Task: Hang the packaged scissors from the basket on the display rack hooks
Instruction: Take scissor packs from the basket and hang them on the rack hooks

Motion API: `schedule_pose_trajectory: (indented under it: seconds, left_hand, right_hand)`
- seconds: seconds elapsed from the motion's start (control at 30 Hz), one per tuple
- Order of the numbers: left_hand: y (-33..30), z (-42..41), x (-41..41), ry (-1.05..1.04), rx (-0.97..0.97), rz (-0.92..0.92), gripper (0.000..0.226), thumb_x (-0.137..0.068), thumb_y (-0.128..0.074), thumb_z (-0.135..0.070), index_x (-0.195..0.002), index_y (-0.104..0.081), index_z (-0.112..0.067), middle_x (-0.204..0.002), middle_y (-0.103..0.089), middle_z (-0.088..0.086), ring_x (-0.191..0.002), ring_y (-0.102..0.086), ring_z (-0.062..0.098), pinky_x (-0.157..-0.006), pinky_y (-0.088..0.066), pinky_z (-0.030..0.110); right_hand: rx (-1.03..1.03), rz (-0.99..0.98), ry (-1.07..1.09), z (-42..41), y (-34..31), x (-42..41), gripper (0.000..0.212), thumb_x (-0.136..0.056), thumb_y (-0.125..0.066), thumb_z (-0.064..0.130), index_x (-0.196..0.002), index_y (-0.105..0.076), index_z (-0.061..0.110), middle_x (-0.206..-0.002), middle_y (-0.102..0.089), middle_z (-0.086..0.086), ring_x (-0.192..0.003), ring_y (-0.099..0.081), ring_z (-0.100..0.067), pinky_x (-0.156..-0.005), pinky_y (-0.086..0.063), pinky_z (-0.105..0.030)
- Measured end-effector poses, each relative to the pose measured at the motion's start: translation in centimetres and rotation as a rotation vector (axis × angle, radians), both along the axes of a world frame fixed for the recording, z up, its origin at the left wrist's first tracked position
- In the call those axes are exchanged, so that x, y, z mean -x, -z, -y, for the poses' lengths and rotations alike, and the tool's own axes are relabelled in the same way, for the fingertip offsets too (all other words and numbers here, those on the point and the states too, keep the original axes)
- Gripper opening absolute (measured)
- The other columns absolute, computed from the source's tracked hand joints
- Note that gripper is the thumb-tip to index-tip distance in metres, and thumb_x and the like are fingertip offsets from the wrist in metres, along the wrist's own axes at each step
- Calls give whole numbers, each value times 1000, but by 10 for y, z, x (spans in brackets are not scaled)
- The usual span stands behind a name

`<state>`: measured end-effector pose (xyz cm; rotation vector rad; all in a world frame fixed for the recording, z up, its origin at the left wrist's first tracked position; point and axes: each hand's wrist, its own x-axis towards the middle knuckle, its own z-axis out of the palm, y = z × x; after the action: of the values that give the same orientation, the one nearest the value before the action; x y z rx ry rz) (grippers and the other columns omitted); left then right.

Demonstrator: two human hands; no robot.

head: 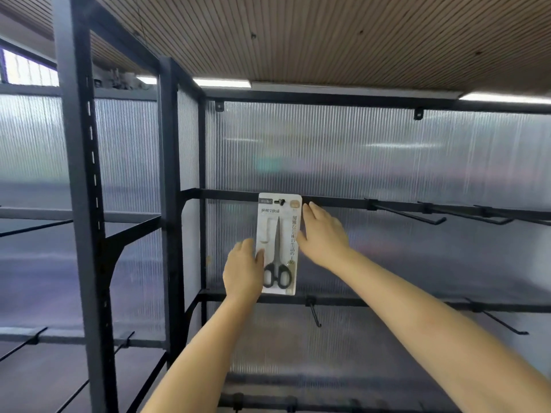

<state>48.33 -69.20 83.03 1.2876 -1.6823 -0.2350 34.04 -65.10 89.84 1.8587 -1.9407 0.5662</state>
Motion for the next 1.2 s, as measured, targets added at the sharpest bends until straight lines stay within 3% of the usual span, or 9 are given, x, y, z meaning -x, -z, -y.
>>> schedule_pose_trajectory:
  seconds: [0.27,0.5,0.63,0.77,0.87,1.07,1.2]
  left_hand:
    - [-30,-77,0,60,133,163,35,-99,-42,-25,-123,-51,-1,-127,-54,12,-118,-45,27,-86,-40,37]
    - [-9,-148,61,301,140,269,37,-100,-40,-28,-121,-51,0,-123,-54,16,-112,-49,32,-80,-37,35]
    - [18,-186,121,465,107,329,37,-100,-40,-30,-115,-54,0,-122,-56,14,-116,-46,30,-82,-40,38]
    - [53,-238,187,660,63,453,45,-101,-36,-33,-135,-44,-4,-148,-36,12,-138,-29,26,-107,-32,36]
    - [81,-287,238,803,41,541,46,-101,-35,-33,-137,-41,-5,-149,-34,12,-137,-29,27,-105,-31,35]
    - [147,-411,337,1101,-25,603,38,-99,-40,-28,-126,-49,-3,-133,-50,14,-124,-43,31,-94,-35,34]
    - [206,-499,386,1272,-58,740,45,-99,-36,-33,-135,-43,-7,-138,-46,14,-127,-41,31,-101,-35,35]
  right_hand:
    - [9,30,42,-76,4,0,61,-99,-36,30,-149,-11,4,-157,-11,-13,-144,-14,-25,-116,-17,-39]
    - [-7,41,138,-170,36,36,59,-99,-38,30,-148,-17,4,-156,-18,-12,-143,-20,-24,-116,-18,-37]
    - [-21,55,258,-229,64,82,57,-98,-40,31,-145,-23,4,-152,-26,-11,-139,-27,-25,-113,-22,-38]
    - [-72,128,431,-297,103,138,59,-99,-39,33,-147,-21,4,-153,-25,-13,-140,-25,-25,-114,-22,-39]
    - [-113,191,566,-358,137,181,57,-98,-41,32,-144,-26,2,-148,-33,-14,-134,-34,-27,-109,-28,-38]
    - [-194,361,862,-503,218,254,52,-95,-44,29,-139,-33,5,-140,-41,-13,-125,-43,-29,-101,-33,-36]
    - [-226,464,994,-607,279,287,45,-92,-47,24,-131,-40,3,-129,-49,-14,-116,-48,-30,-94,-37,-36]
